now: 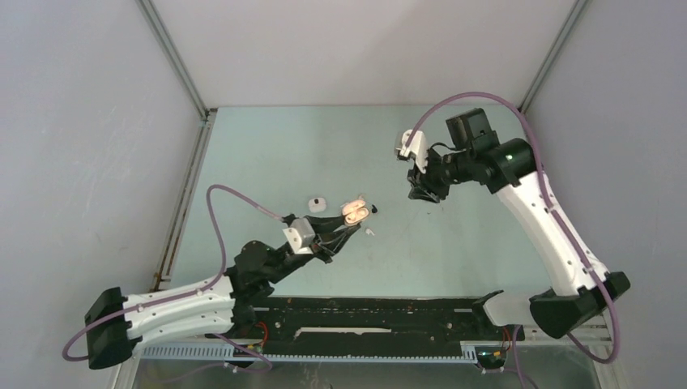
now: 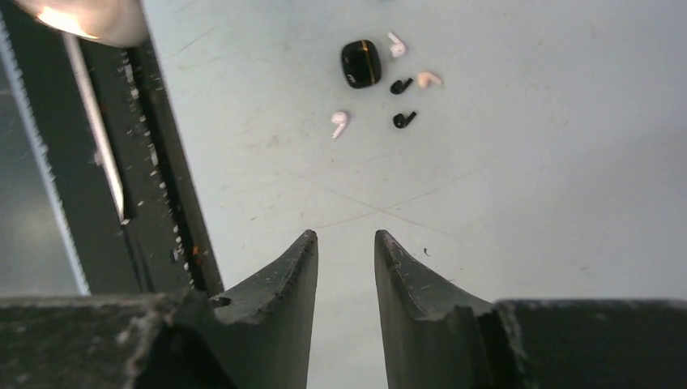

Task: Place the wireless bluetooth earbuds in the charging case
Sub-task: Insert the right earbud into the right side groove of the charging case, then pick up the left earbud from the center of the board.

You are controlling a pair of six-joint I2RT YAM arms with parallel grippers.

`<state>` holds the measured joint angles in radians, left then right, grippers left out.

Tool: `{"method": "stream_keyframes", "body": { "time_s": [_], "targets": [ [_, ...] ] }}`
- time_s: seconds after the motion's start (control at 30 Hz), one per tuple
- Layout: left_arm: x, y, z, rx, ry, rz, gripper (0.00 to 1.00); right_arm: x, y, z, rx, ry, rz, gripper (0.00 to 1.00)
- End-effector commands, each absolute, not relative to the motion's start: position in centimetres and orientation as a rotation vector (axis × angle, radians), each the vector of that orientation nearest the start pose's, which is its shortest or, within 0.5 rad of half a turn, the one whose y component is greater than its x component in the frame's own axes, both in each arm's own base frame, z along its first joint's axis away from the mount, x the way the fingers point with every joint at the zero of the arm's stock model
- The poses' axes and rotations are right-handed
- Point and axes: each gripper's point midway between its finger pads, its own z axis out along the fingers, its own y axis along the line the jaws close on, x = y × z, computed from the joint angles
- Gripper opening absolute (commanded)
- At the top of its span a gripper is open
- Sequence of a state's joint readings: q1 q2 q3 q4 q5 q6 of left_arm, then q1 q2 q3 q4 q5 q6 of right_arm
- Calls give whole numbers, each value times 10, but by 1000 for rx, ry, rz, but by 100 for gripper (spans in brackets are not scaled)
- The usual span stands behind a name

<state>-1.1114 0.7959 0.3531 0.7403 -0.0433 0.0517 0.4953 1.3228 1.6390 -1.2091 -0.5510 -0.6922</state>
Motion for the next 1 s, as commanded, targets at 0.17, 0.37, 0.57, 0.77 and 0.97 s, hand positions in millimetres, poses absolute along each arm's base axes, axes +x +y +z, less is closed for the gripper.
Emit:
{"method": "stream_keyframes", "body": {
  "time_s": [0.17,0.37,0.57,0.77,0.97],
  "targets": [
    [156,-253,298,544,1133,-869,0,327,236,233,-1318,1801,580,35],
    [150,-243,296,513,1159,-903,0,375,266,176,-1352,1846,470,37],
    [149,-234,299,494,1170,-895,0,401,301,131,-1264,1961,415,33],
    [150,-232,293,494,1193,-887,0,415,323,104,-1148,2061,381,28],
    [151,-232,292,496,1197,-882,0,414,330,81,-1188,2098,269,29]
  ]
}}
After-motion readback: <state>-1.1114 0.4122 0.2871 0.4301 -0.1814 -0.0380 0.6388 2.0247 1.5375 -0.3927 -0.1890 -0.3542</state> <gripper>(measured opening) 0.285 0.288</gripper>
